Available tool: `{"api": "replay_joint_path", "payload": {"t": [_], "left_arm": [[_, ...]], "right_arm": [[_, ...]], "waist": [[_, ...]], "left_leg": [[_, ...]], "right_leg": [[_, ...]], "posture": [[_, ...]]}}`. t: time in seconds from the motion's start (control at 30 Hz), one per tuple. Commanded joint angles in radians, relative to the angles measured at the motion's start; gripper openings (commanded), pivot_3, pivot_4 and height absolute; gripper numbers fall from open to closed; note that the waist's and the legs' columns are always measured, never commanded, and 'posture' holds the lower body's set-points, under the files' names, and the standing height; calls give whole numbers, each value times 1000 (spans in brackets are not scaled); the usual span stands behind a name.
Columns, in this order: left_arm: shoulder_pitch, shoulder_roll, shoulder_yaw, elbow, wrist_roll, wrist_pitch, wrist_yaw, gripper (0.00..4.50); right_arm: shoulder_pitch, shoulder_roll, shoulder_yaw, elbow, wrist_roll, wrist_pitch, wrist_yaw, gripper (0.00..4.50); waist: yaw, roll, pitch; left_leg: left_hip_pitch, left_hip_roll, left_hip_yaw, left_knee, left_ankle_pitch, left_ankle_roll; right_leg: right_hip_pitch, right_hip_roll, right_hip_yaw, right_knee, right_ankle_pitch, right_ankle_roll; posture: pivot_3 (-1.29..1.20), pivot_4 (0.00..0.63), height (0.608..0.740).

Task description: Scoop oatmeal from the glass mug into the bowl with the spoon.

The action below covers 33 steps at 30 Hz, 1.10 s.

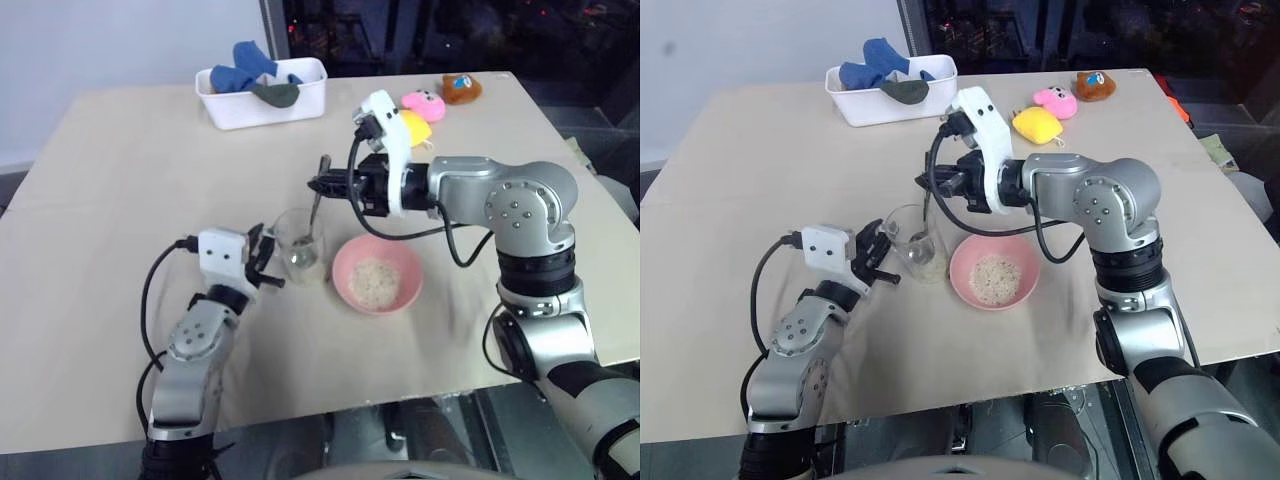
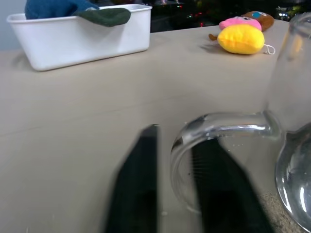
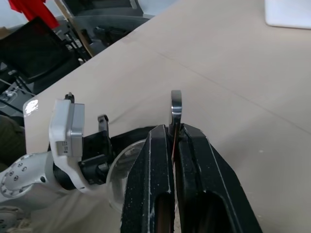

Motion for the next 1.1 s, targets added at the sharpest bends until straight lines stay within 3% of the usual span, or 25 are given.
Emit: {"api": "replay_joint_path", "payload": {"t": [0.03,0.27,0.5,0.7,0.87,1.1], "left_arm": [[-12,8,0,-24,7,-15,-2,85],[-40,8,-12,-27,76,-82,20,85],[-111,32,-30,-1,168,-179,36,85],[-148,40,-41,49,209,-240,35,85],[-199,46,-50,116,214,-287,19,85],[-288,72,-70,210,217,-339,-24,85]], "right_arm": [[-28,-9,2,-36,-14,-30,20,0],[-31,-60,104,-51,-121,-125,67,0],[-46,-127,255,-45,-328,-400,163,0],[-4,-145,279,-77,-296,-362,265,0],[0,-94,139,-56,-155,-174,248,0],[-81,57,-233,85,-60,76,-2,0]], "waist": [[0,0,0],[0,0,0],[0,0,0],[1,0,0],[3,0,0],[3,0,0]], "left_leg": [[0,0,0,0,0,0],[0,0,0,0,0,0],[0,0,0,0,0,0],[0,0,0,0,1,-1],[-1,0,-1,0,0,0],[-1,0,-1,0,1,-2]], "right_leg": [[0,0,0,0,0,0],[0,0,0,0,0,0],[0,0,0,0,0,0],[0,0,0,-1,0,0],[0,-1,-1,0,0,0],[0,-1,-1,0,0,0]], "posture": [[0,150,740],[0,150,740],[0,150,740],[0,150,740],[0,150,740],[0,150,740]]}}
